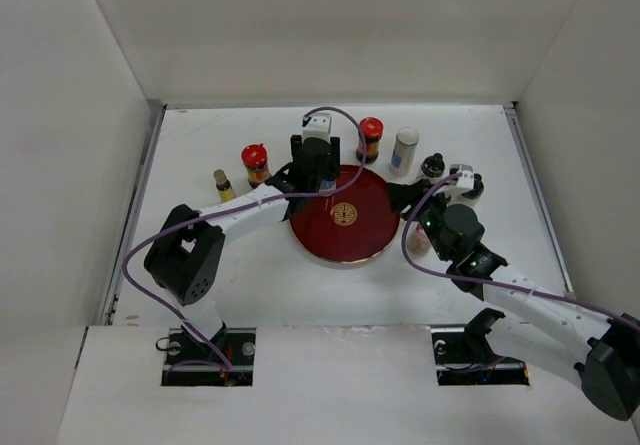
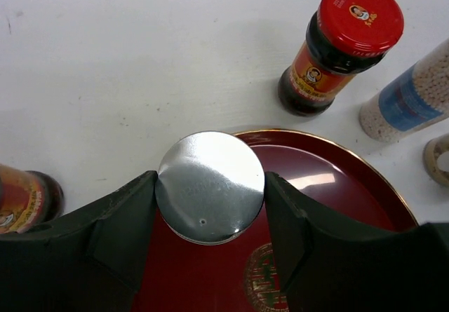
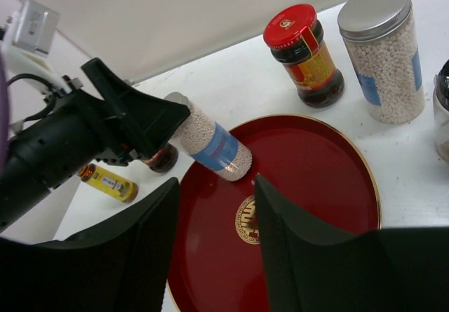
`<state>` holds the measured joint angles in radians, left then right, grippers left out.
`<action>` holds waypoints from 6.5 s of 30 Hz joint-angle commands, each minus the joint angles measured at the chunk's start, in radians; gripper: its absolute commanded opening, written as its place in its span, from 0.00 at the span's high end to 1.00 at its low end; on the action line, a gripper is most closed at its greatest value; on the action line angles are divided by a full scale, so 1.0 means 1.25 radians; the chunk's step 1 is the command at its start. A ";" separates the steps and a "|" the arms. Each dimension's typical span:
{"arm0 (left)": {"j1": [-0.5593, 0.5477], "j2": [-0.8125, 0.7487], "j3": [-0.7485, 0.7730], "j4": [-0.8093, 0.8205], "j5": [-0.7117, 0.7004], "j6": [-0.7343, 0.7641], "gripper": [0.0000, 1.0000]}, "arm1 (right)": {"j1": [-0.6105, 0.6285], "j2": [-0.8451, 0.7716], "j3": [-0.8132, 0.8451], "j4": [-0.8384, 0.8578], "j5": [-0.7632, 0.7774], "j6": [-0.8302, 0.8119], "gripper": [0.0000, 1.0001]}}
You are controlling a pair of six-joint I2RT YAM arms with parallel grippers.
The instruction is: Organize the condiment bottles
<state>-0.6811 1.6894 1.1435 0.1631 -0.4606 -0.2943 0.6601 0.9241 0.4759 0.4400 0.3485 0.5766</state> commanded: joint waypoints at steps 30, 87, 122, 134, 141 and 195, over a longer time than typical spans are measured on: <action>-0.007 -0.494 -0.400 0.234 -0.010 -0.118 0.58 | 0.047 -0.088 0.024 -0.228 0.181 0.031 0.50; 0.131 -0.669 -0.823 0.553 0.165 -0.302 0.43 | 0.165 0.253 0.419 -0.503 0.283 -0.043 0.64; 0.143 -0.599 -0.804 0.552 0.167 -0.293 0.39 | 0.015 0.677 0.632 -0.197 0.140 -0.152 0.26; 0.130 -0.572 -0.795 0.554 0.154 -0.279 0.38 | -0.037 0.499 0.516 -0.190 0.118 -0.150 0.64; 0.128 -0.570 -0.795 0.557 0.155 -0.279 0.38 | -0.108 0.582 0.629 -0.277 0.105 -0.180 0.31; 0.145 -0.586 -0.796 0.549 0.176 -0.296 0.37 | -0.074 0.489 0.573 -0.081 0.124 -0.290 0.50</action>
<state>-0.4980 0.9817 0.1192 0.8112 -0.2520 -0.6556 0.5488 1.6203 1.2407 0.1604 0.4561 0.2054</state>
